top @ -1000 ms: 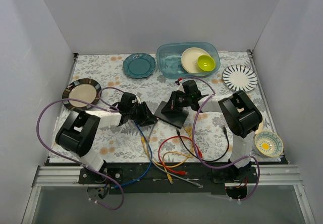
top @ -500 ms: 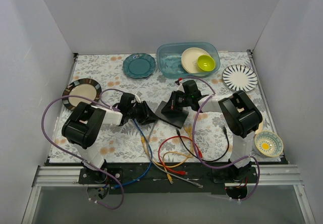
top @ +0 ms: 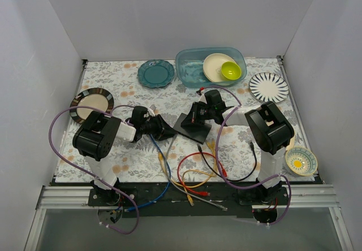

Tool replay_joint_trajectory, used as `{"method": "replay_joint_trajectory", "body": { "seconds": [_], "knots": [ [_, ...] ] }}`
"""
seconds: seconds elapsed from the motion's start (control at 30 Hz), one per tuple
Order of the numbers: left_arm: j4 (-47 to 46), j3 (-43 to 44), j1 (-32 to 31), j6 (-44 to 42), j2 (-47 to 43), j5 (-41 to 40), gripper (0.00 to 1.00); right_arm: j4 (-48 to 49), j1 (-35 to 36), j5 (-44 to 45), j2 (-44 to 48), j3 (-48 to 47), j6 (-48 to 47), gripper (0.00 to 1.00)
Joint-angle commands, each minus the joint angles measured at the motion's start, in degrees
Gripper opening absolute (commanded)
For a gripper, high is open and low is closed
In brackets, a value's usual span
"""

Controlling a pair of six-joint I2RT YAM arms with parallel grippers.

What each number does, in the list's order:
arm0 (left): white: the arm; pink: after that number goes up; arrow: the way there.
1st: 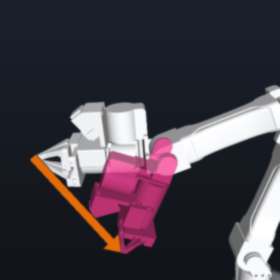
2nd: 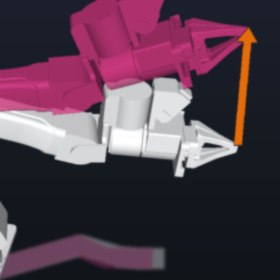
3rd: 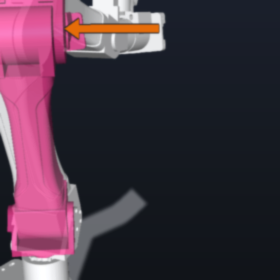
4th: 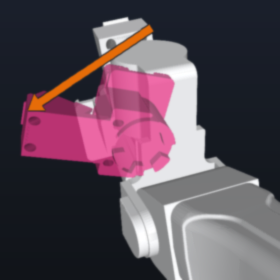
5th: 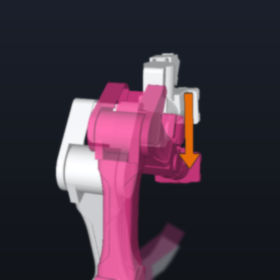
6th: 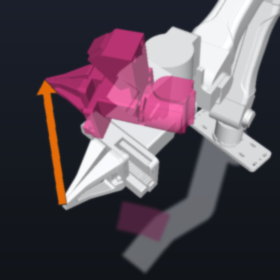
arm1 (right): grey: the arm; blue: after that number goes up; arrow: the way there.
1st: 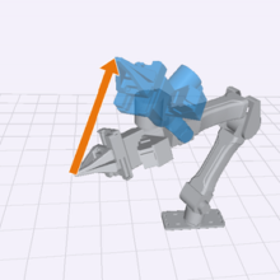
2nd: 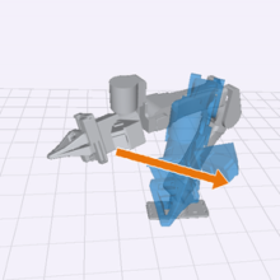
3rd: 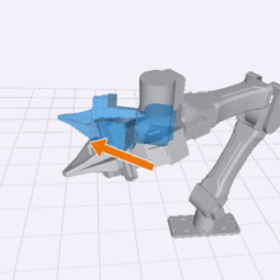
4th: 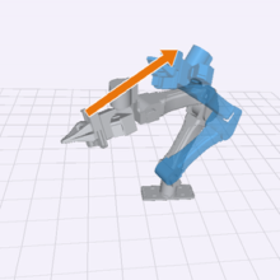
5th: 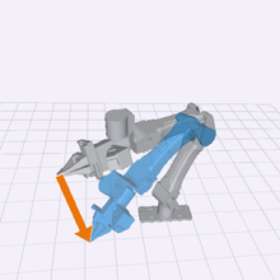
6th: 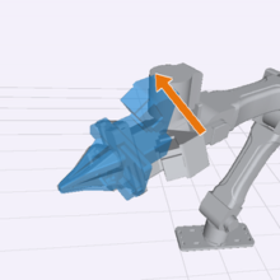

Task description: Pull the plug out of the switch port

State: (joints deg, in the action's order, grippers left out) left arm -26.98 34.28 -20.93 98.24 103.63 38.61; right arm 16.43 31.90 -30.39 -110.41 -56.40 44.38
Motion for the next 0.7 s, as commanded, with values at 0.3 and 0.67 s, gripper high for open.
{"method": "replay_joint_trajectory", "body": {
  "seconds": [0.3, 0.67],
  "knots": [
    [8.78, 2.72, 0.1, 2.14, 1.57, -6.44, 0.22, -11.33, 0.18, 7.45, -4.99, 2.88, -4.74, 0.01],
    [15.38, 4.3, 0.1, 4.86, 1.4, -9.34, 0.16, -11.42, 0.09, 6.93, -5.16, 2.79, -4.83, 0.01]
  ]
}}
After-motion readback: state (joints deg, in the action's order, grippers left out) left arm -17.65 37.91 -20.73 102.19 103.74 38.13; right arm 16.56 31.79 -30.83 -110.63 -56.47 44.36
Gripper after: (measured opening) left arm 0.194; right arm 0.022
